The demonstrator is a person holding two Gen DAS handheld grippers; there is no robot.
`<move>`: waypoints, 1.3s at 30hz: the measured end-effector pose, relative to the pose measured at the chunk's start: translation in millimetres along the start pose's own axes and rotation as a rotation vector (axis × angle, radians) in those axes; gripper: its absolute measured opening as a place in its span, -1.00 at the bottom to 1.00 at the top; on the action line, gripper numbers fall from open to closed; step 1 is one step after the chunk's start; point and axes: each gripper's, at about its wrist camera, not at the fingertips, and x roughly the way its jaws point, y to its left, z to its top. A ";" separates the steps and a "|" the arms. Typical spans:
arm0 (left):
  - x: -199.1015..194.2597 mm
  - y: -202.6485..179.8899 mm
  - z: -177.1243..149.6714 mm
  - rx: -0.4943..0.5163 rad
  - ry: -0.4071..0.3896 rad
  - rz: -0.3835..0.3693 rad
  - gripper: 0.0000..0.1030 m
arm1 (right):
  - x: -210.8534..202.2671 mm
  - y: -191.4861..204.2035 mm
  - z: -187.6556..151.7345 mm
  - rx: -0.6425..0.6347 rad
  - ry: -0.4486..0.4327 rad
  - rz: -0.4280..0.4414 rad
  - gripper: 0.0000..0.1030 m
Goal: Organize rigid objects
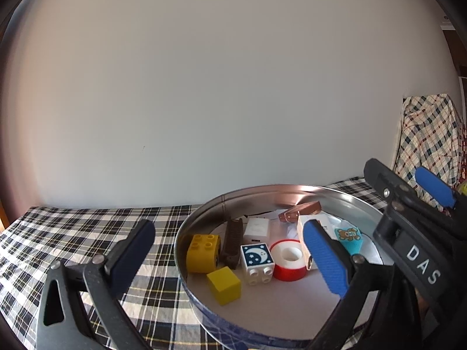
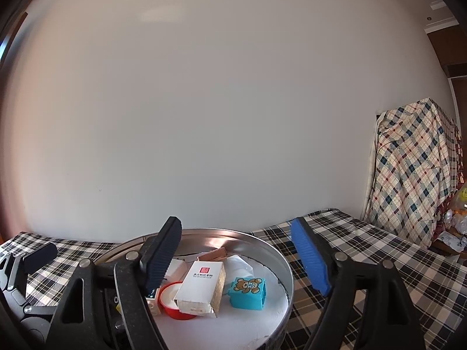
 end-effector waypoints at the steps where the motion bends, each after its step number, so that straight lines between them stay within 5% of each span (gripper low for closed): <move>1: -1.2 0.3 -0.3 -0.002 0.001 -0.001 0.99 | -1.2 0.0 -0.3 0.001 0.002 0.001 0.59; 24: -39.4 1.6 -8.8 0.005 -0.045 0.003 0.99 | -56.4 -6.7 -1.3 0.040 -0.099 -0.001 0.83; 39: -35.4 -0.7 -8.8 0.018 -0.027 0.006 0.99 | -54.5 -5.8 -2.0 0.031 -0.095 -0.035 0.84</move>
